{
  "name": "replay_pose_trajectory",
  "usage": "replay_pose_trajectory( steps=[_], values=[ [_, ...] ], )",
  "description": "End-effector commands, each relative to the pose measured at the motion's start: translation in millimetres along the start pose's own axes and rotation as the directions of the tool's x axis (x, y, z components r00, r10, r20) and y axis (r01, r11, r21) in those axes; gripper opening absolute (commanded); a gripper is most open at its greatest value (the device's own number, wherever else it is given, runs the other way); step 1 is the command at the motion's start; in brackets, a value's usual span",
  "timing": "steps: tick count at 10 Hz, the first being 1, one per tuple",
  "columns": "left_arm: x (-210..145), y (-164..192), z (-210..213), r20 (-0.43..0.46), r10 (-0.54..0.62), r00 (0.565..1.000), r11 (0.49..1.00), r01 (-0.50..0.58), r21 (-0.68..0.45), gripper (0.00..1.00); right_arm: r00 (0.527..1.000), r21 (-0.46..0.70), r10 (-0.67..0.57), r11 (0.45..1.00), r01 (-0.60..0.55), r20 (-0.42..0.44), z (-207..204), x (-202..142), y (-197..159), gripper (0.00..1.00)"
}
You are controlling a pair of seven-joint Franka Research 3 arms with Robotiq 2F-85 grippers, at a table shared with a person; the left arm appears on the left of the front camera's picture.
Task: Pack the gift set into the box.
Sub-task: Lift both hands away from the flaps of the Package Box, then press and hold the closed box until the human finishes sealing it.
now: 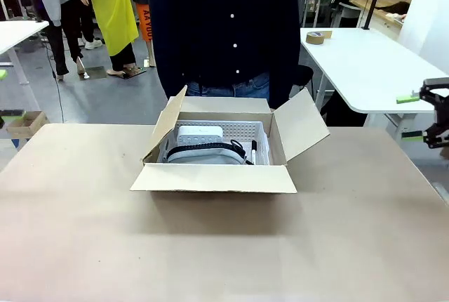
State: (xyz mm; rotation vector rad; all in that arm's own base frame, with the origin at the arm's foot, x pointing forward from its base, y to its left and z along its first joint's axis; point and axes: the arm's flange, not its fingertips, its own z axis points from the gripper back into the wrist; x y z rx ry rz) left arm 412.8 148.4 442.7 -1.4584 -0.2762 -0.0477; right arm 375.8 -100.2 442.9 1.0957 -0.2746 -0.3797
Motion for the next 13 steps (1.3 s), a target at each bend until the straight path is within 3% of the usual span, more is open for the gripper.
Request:
replay_pose_trajectory(
  steps=[1, 13],
  values=[
    [-6.3, -19.6, -5.2, -0.011, -0.024, 1.000, 0.999, 0.025, 0.034, 1.00, 0.998, -0.060, 0.059, 0.996, -0.061, -0.033, 0.3, -6.9, 41.2, 1.00],
    [-6.3, -19.6, -5.2, -0.011, -0.024, 1.000, 0.999, 0.025, 0.034, 1.00, 0.998, -0.060, 0.059, 0.996, -0.061, -0.033, 0.3, -6.9, 41.2, 1.00]
  ],
)
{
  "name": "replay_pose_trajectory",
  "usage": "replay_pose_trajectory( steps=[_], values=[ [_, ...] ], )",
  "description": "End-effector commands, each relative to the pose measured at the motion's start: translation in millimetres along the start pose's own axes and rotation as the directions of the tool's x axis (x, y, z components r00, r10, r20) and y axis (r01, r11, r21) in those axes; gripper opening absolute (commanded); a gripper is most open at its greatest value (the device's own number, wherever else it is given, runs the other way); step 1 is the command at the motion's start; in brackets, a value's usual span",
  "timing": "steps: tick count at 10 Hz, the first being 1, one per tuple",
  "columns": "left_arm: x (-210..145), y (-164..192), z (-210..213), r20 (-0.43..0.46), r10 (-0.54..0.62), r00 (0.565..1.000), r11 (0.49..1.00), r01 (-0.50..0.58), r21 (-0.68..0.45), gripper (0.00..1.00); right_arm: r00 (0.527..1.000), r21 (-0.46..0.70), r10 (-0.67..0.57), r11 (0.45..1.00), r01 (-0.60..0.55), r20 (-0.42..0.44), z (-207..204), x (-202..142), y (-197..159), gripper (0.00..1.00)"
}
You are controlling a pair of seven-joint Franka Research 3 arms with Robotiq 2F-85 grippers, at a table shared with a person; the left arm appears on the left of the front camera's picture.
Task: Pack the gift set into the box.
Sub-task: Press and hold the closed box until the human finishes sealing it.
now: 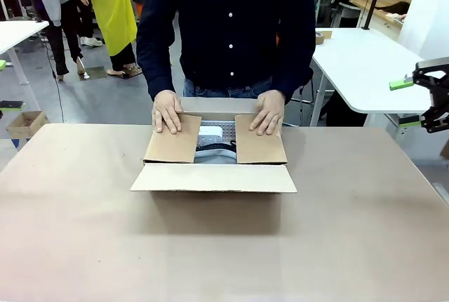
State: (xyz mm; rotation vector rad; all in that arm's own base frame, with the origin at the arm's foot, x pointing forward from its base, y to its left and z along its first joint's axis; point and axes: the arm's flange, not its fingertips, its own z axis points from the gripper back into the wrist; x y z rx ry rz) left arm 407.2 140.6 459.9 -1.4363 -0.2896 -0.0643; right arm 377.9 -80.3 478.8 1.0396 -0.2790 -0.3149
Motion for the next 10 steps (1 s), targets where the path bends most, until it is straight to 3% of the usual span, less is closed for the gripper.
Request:
replay_pose_trajectory(
  steps=[1, 10],
  values=[
    [-3.5, -0.9, 0.1, -0.008, -0.003, 1.000, 1.000, 0.003, 0.014, 1.00, 1.000, -0.011, -0.005, 1.000, 0.005, -0.010, 1.7, -1.4, 0.5, 1.00],
    [-3.5, -0.9, 0.1, -0.008, -0.003, 1.000, 1.000, 0.003, 0.014, 1.00, 1.000, -0.011, -0.005, 1.000, 0.005, -0.010, 1.7, -1.4, 0.5, 1.00]
  ],
)
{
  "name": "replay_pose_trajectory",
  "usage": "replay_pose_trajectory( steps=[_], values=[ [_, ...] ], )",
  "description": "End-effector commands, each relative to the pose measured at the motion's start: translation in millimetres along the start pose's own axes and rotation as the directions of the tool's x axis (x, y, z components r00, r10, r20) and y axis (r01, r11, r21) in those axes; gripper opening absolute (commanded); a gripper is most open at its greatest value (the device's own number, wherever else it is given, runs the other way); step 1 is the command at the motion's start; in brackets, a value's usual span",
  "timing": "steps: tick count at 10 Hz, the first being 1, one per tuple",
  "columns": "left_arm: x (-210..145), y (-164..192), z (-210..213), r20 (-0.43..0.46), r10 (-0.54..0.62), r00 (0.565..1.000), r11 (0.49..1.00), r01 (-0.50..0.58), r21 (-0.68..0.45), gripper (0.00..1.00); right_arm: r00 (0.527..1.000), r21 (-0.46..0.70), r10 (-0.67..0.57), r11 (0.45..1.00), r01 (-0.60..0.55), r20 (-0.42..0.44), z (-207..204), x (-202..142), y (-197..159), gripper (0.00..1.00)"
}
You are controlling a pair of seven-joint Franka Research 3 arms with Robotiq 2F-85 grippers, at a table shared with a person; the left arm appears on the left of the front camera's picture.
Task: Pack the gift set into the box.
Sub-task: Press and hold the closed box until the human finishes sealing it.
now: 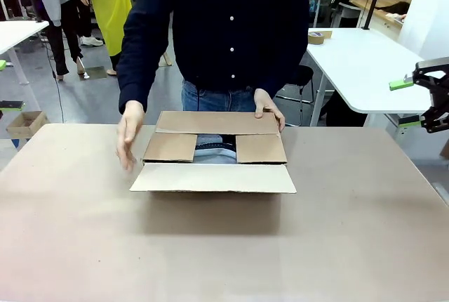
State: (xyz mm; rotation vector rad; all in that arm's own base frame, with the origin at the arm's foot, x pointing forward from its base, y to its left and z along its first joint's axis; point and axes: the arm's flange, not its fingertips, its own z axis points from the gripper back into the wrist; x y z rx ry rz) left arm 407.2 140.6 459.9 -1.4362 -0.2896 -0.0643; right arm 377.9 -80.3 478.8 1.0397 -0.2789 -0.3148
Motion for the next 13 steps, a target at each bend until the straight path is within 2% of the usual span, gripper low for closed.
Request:
replay_pose_trajectory(
  steps=[1, 13],
  values=[
    [-3.5, -0.9, 0.1, -0.008, -0.003, 1.000, 1.000, 0.003, 0.014, 1.00, 1.000, -0.011, -0.005, 1.000, 0.005, -0.010, 1.7, -1.4, 0.5, 1.00],
    [-3.5, -0.9, 0.1, -0.008, -0.003, 1.000, 1.000, 0.003, 0.014, 1.00, 1.000, -0.011, -0.005, 1.000, 0.005, -0.010, 1.7, -1.4, 0.5, 1.00]
  ],
)
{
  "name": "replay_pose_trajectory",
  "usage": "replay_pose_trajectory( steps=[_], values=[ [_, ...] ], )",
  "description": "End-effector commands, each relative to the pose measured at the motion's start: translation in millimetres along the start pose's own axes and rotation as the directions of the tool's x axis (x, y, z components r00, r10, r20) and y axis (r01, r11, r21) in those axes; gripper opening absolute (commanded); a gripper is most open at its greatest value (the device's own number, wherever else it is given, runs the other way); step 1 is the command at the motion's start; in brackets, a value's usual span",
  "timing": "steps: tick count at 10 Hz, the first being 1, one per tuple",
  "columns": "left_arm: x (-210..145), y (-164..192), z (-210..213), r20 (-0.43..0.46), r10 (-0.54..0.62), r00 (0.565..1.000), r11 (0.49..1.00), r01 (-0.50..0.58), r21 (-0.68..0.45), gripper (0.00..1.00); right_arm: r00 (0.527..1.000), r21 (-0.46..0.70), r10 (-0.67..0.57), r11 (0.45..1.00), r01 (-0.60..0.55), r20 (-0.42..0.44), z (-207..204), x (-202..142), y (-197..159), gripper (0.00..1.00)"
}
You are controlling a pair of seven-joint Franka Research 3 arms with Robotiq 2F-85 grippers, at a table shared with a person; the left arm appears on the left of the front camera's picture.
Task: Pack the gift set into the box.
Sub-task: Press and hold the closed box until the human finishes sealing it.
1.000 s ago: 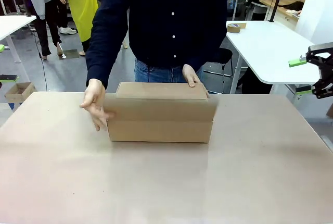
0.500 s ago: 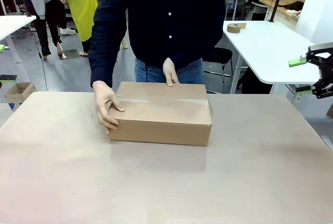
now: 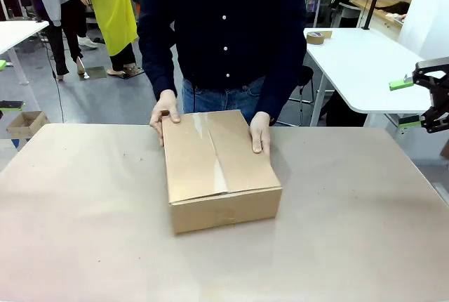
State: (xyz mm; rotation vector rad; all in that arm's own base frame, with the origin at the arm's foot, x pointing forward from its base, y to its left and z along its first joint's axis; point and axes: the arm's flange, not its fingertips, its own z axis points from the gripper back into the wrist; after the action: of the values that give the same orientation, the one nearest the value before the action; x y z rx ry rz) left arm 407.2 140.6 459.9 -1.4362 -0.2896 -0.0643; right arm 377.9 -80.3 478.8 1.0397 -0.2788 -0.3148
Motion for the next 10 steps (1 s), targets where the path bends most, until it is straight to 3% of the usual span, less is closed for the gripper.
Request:
replay_pose_trajectory(
  steps=[1, 5, 6, 7, 8, 9, 10],
  values=[
    [-3.5, -0.9, 0.1, -0.008, -0.003, 1.000, 1.000, 0.003, 0.014, 1.00, 1.000, -0.011, -0.005, 1.000, 0.005, -0.010, 1.7, -1.4, 0.5, 1.00],
    [-3.5, -0.9, 0.1, -0.008, -0.003, 1.000, 1.000, 0.003, 0.014, 1.00, 1.000, 0.000, 0.000, 1.000, 0.000, 0.000, 0.0, 0.0, 0.0, 1.00],
    [0.0, 0.0, 0.0, 0.000, 0.000, 1.000, 1.000, 0.000, 0.000, 1.00, 0.996, -0.070, 0.049, 0.996, -0.054, -0.076, -23.9, 4.2, 12.4, 1.00],
    [2.1, -7.8, -35.2, -0.156, -0.062, 0.986, 0.998, 0.058, -0.035, 1.00, 0.982, -0.124, 0.130, 0.981, -0.147, -0.134, -59.2, 10.3, 30.0, 1.00],
    [5.6, -16.4, -74.7, -0.248, -0.252, 0.936, 0.967, 0.235, -0.093, 1.00, 0.941, -0.123, 0.290, 0.942, -0.313, -0.174, -100.5, 13.6, 53.1, 1.00],
    [9.5, -22.0, -112.7, -0.319, -0.440, 0.839, 0.889, 0.356, -0.287, 1.00, 0.837, -0.091, 0.516, 0.839, -0.537, -0.182, -152.2, 14.1, 75.9, 1.00],
    [14.7, -17.3, -153.6, -0.293, -0.668, 0.684, 0.726, 0.511, -0.460, 1.00, 0.702, 0.012, 0.679, 0.721, -0.693, -0.213, -185.2, 10.3, 89.3, 1.00]
  ],
)
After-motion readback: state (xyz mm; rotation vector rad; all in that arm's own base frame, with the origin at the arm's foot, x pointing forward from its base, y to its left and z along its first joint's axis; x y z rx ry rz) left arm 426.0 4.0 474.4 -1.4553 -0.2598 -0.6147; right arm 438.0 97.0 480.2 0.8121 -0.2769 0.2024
